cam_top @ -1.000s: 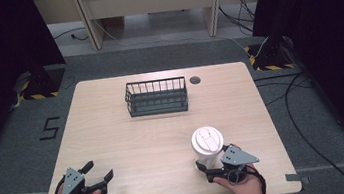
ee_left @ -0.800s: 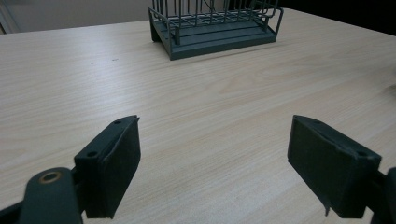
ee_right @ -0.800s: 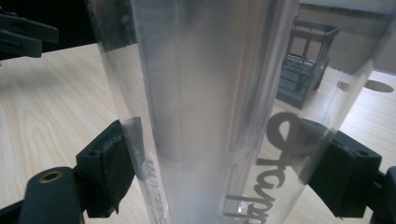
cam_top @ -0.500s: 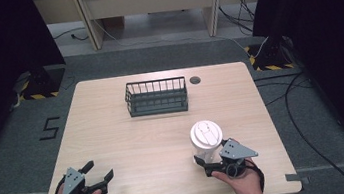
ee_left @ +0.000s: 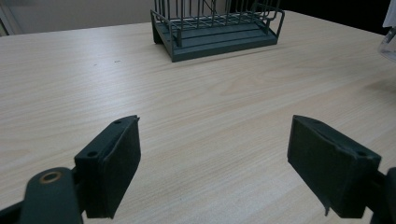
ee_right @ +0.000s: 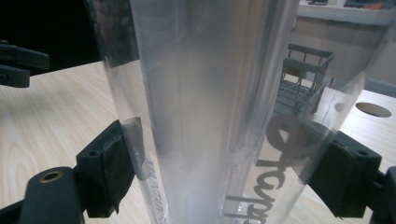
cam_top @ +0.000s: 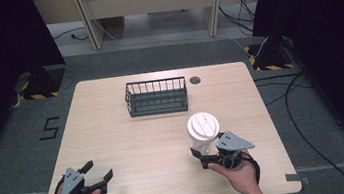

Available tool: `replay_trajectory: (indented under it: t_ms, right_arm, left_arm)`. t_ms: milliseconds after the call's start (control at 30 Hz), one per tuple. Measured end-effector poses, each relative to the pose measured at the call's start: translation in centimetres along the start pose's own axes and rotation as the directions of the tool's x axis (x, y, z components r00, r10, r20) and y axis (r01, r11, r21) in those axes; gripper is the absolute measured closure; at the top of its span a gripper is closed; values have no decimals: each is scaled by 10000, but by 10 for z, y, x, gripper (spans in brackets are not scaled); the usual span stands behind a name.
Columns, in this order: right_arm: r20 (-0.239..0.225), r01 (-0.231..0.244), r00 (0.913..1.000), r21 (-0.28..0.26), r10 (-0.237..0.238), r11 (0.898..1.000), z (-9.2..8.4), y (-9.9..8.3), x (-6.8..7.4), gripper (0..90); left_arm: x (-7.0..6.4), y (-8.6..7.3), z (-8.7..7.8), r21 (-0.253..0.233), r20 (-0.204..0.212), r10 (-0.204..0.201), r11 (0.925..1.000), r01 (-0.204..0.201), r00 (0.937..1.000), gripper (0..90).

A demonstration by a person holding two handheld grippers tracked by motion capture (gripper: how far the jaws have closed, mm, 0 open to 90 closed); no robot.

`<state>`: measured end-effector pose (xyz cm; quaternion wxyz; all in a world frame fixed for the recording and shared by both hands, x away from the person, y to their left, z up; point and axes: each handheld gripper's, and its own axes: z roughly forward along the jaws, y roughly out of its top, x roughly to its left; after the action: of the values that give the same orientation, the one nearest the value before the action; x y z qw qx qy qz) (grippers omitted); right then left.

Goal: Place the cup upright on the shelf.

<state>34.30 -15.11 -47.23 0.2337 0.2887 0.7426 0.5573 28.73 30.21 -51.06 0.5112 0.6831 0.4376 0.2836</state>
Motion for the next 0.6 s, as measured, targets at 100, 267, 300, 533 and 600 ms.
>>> replay_trajectory:
  t_ms: [100, 267, 300, 533, 600]
  right_arm:
    - [10, 22, 10000, -86, -22, 10000, 2, 3, -1, 184]
    - [52, 2, 10000, -197, -1, 9998, 6, 8, -4, 184]
    - [74, 20, 10000, -231, -18, 9997, 7, 9, -5, 184]
    - [105, 46, 9999, -313, -43, 9995, 13, 18, -9, 184]
    - [114, 71, 9999, -356, -67, 9993, 15, 21, -10, 184]
  left_arm:
    - [0, 0, 0, -8, 6, -8, 10000, 8, 10000, 169]
    - [-1, 0, 1, 23, -12, -4, 10000, 4, 10000, 169]
    - [-1, 0, 1, 18, -17, -6, 10000, 6, 10000, 169]
    - [0, 0, 0, 25, -41, 6, 10000, -6, 10000, 171]
    - [0, 0, 0, 5, -33, -14, 10000, 14, 10000, 171]
